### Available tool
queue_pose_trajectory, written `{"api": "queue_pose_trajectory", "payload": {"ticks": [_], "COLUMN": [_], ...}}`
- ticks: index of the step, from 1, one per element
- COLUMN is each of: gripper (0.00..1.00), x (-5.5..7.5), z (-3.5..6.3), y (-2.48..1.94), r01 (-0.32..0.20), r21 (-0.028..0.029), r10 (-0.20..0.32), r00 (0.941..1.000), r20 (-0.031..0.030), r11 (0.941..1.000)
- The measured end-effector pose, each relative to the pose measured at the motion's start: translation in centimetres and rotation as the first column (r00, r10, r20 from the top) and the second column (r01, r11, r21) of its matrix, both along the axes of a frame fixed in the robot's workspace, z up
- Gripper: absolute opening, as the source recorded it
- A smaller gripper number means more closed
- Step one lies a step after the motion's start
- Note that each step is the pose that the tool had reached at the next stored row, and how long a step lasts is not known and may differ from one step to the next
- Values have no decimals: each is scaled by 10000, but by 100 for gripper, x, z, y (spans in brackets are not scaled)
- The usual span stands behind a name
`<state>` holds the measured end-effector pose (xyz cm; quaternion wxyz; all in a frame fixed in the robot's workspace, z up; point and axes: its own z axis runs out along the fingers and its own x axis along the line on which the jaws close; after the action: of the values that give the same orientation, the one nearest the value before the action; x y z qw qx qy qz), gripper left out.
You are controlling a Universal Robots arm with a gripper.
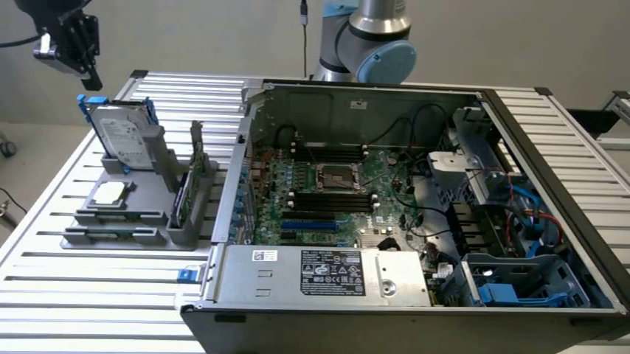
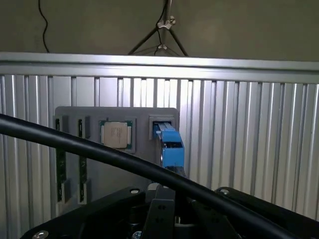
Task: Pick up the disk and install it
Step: 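Pick up the disk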
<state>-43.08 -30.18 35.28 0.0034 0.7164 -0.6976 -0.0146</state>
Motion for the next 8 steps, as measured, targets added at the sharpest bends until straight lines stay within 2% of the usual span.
{"api": "queue_pose_trajectory", "payload": {"ticks": [3,5,6,8], "gripper": [12,24,24,36], "x": [-1,-1,-1,-1], "z": [0,0,0,0], "y": [0,0,0,0], "r01": [-46,-45,-45,-45], "r21": [-1,-1,-1,-1], "r10": [46,45,45,45], "r00": [10000,10000,10000,10000], "r20": [1,1,0,-1], "r11": [10000,10000,10000,10000]}}
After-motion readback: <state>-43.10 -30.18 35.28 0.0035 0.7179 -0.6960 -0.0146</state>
